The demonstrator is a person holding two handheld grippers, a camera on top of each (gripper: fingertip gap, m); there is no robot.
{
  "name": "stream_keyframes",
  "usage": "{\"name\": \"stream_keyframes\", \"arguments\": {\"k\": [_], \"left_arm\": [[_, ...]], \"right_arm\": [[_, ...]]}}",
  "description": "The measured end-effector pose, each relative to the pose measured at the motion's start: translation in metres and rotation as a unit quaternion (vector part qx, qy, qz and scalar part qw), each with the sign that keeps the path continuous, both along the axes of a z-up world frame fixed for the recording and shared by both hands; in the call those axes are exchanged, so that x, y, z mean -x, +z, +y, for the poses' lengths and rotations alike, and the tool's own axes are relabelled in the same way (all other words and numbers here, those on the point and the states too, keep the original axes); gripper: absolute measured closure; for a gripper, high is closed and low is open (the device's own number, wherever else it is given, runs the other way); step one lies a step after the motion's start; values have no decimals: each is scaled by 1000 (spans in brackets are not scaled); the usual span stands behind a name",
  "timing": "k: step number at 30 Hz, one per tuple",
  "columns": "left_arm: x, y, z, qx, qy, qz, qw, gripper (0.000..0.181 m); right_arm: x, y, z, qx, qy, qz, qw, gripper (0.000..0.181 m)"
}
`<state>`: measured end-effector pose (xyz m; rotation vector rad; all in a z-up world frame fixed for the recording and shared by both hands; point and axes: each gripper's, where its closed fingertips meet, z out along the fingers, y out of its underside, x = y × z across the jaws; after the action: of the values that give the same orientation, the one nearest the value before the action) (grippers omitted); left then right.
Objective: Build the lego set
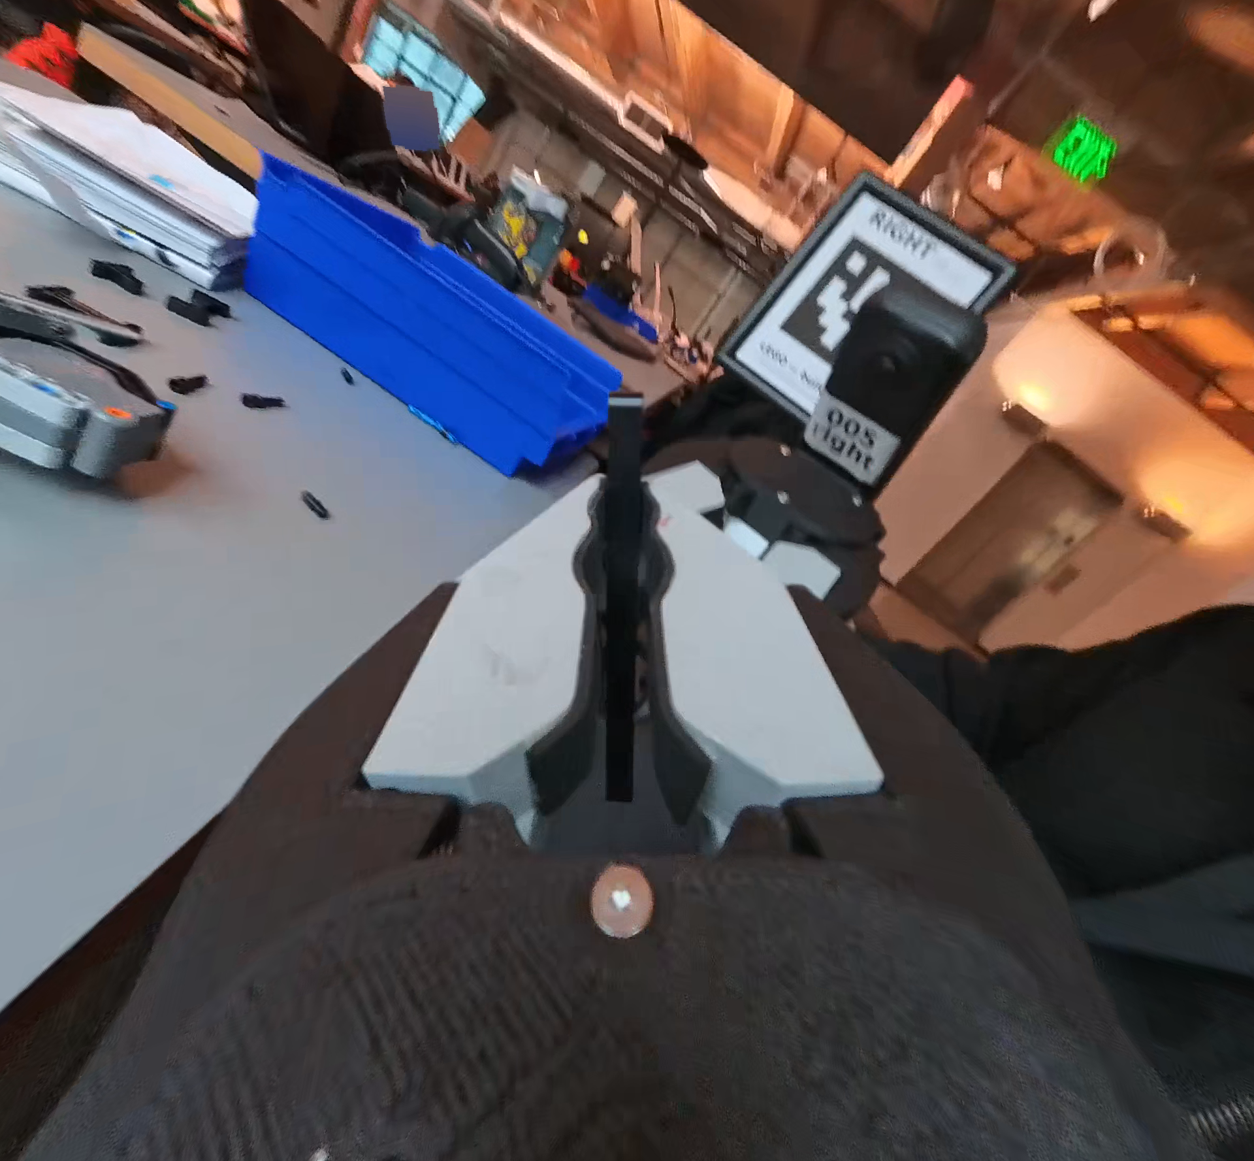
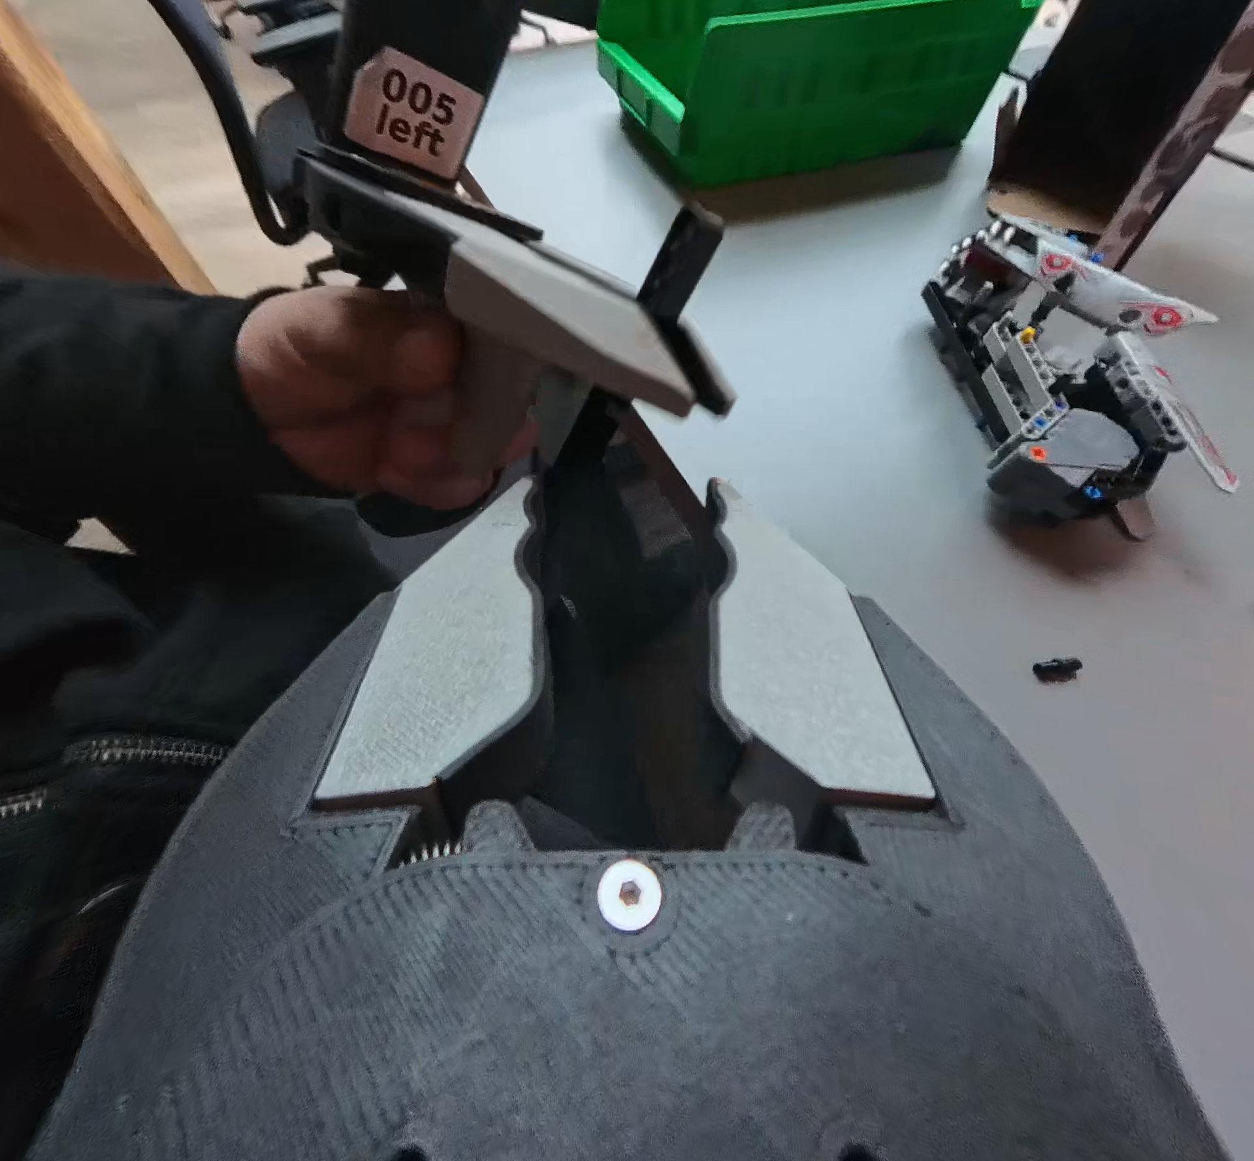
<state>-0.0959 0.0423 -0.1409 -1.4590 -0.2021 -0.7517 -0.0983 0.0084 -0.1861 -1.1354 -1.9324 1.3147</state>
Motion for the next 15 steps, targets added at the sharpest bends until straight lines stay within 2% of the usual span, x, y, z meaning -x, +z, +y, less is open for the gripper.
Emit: {"name": "stream_keyframes", "arguments": {"k": [4,5,8,10,12,15], "left_arm": [[0,6,3,-31,9,-25,999,175],[-4,5,5,-30,7,-21,999,175],[7,10,-1,-13,-1,-1,1000,166],[39,24,-19,-11,35,21,999,165],[73,39,-49,-2,89,80,993,169],[110,39,-103,56,177,178,966,161]], "right_arm": [[4,-13,-20,29,36,-30,998,147],[4,-15,-22,34,42,-36,998,167],[11,-14,-5,28,17,-42,999,177],[19,-6,34,-16,-37,-39,998,178],[28,2,84,-67,-95,-67,991,179],[43,-14,175,-187,-202,-145,950,178]]}}
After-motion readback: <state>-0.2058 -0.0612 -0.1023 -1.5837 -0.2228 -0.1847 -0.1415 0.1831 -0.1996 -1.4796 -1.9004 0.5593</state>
